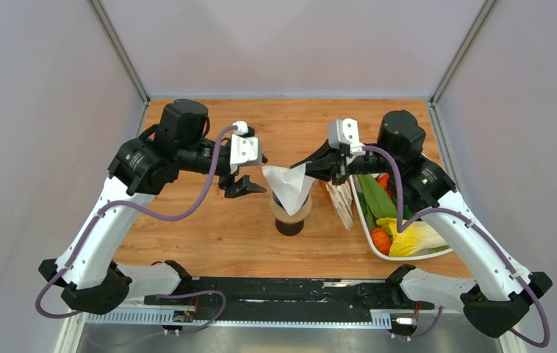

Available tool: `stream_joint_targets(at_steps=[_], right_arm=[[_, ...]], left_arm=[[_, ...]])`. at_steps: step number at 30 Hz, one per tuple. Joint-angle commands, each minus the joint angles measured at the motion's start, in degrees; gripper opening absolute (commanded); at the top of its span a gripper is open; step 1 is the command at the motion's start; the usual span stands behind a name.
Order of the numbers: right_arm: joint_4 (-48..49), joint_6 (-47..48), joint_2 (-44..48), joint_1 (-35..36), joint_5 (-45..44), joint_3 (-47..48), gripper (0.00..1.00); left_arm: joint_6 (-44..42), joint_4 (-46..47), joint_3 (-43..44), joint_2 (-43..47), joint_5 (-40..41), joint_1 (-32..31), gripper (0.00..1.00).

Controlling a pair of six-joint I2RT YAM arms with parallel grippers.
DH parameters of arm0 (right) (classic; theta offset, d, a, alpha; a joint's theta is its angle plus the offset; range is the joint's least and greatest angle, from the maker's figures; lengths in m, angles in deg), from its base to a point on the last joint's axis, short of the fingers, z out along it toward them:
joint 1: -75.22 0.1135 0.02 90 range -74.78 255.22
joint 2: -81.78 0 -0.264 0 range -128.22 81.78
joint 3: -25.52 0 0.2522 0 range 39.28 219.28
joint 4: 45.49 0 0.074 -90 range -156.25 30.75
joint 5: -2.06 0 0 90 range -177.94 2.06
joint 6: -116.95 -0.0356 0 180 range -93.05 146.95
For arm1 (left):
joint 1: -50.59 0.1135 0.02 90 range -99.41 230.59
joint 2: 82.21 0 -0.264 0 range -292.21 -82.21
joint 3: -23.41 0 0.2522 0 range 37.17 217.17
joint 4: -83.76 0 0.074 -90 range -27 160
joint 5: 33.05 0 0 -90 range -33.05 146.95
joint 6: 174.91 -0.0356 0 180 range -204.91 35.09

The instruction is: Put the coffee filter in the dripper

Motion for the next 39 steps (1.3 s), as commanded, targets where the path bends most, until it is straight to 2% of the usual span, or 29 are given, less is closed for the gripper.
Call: stream_joint_targets(at_steps=[1, 4, 7, 9, 13, 17, 20, 22, 24, 25, 27, 29, 33, 39], right_arm=[[-0.45, 0.66, -0.70, 1.41, 3.79, 3.67, 0.00], [-0.90, 0.94, -1.33, 1.76, 3.78, 4.36, 0.00], [-1.18, 1.03, -1.83, 2.03, 3.74, 5.01, 0.00], [-1.20, 0.99, -1.92, 2.11, 3.66, 5.24, 0.02], [-1.16, 0.85, -1.79, 2.12, 3.44, 5.47, 0.06], [-1.08, 1.03, -1.15, 2.12, 2.96, 5.41, 0.05], [-1.06, 1.12, -0.69, 2.12, 2.85, 5.11, 0.00], [-1.11, 0.99, -0.46, 2.12, 2.51, 5.08, 0.00], [-1.05, 1.04, -0.35, 2.12, 2.22, 5.28, 0.00], [-1.12, 1.07, -0.21, 2.04, 2.14, 5.30, 0.00], [-1.15, 1.31, 0.27, 2.03, 2.93, 5.04, 0.00], [-1.34, 2.23, 1.00, 2.03, 3.87, 4.21, 0.00], [-3.03, 5.29, 1.57, 2.01, 5.28, 3.34, 0.00], [-6.06, 8.37, 0.53, 2.48, 6.98, 3.67, 0.00]], left_arm=[[-5.07, -0.54, 1.88, 1.41, 4.37, -4.94, 0.75], [-6.03, -0.76, 1.89, 0.77, 5.83, -7.35, 0.74], [-6.89, -0.94, 1.73, 0.36, 5.92, -8.15, 0.67], [-7.60, -1.13, 1.52, 0.18, 6.05, -8.30, 0.60], [-7.98, -1.23, 0.59, 0.32, 6.46, -8.35, 0.37], [-6.75, 1.58, -2.08, 1.67, 8.28, -8.39, 0.15], [-5.20, 4.28, -4.25, 3.37, 9.34, -8.40, 0.10], [-4.76, 5.17, -5.21, 3.98, 9.45, -8.36, 0.08], [-4.30, 5.54, -5.93, 4.32, 9.55, -8.39, 0.14], [-3.59, 5.81, -6.26, 4.43, 9.65, -8.38, 0.32], [-2.17, 6.35, -6.83, 4.93, 10.24, -8.32, 0.52], [-1.89, 6.63, -7.42, 6.55, 10.22, -8.37, 0.61], [-3.51, 3.10, -6.05, 6.54, 8.38, -8.37, 0.66], [-6.18, -6.75, 5.04, 0.10, 6.54, -8.45, 0.71]])
